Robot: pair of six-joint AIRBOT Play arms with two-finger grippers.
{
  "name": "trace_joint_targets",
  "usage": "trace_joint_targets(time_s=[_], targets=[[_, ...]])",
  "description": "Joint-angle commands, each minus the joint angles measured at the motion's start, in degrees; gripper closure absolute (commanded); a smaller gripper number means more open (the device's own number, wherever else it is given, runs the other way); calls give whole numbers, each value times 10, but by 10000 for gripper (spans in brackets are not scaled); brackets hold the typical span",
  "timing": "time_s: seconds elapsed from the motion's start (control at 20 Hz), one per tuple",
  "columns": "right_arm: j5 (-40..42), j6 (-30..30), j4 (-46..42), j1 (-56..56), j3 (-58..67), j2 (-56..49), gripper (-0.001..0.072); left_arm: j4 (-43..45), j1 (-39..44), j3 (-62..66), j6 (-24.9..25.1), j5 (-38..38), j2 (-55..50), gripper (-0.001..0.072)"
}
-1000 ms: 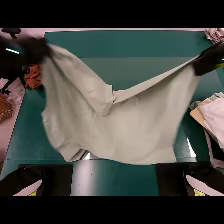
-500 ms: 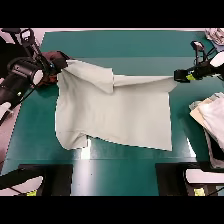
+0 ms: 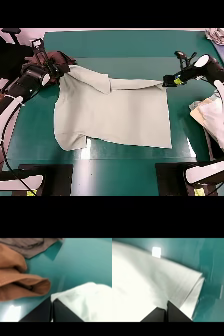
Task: Fold the shirts.
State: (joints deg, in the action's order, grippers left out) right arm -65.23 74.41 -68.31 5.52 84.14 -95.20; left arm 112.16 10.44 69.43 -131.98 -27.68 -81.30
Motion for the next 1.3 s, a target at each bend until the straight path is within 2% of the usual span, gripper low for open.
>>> trace_joint_targets(time_s=[0.0, 0.15, 0.3, 0.35, 0.4, 0.45, 0.5, 0.55, 0.6, 0.7, 0.8, 0.85, 0.9, 0.95, 1.0, 1.1, 1.2, 1.25], targets=[[-42, 25, -48, -24, 3, -9, 689, 4, -1, 0, 38, -71, -5, 672], [-61, 64, -113, -35, 3, -8, 689, 4, -1, 0, 66, -135, -5, 672], [-86, 66, -112, -36, 3, -6, 679, 1, -1, 0, 67, -163, -5, 668], [-101, 66, -115, -35, 3, -4, 600, -1, -1, 0, 83, -179, -4, 498], [-117, 72, -125, -35, 3, 2, 440, -1, -1, 0, 97, -201, -3, 389], [-127, 82, -143, -34, 3, 14, 414, -1, -1, 0, 112, -226, 1, 381], [-128, 93, -156, -32, 3, 31, 330, -1, -1, 3, 135, -249, 10, 299], [-125, 96, -157, -26, 3, 53, 312, 2, -1, 7, 149, -266, 20, 160], [-125, 101, -157, -21, 3, 78, 299, 4, -1, 10, 161, -278, 39, 102], [-136, 102, -153, -17, 3, 126, 299, 5, -1, 19, 170, -317, 82, 104], [-147, 102, -154, -17, -2, 177, 299, -5, -1, 18, 174, -402, 135, 104], [-141, 102, -154, -17, -19, 203, 300, -30, -1, 15, 214, -465, 156, 107], [-130, 103, -154, -17, -44, 232, 299, -57, -1, 1, 258, -509, 177, 239], [-120, 113, -154, -17, -77, 260, 299, -79, -1, -24, 279, -541, 200, 427], [-111, 116, -154, -17, -116, 290, 300, -91, -1, -53, 288, -562, 221, 452], [-109, 122, -153, -17, -193, 338, 295, -114, -1, -107, 292, -586, 259, 452], [-113, 124, -147, -11, -266, 384, 100, -176, -1, -159, 301, -592, 312, 452], [-110, 124, -124, 2, -302, 406, 96, -213, -1, -180, 299, -589, 340, 452]])
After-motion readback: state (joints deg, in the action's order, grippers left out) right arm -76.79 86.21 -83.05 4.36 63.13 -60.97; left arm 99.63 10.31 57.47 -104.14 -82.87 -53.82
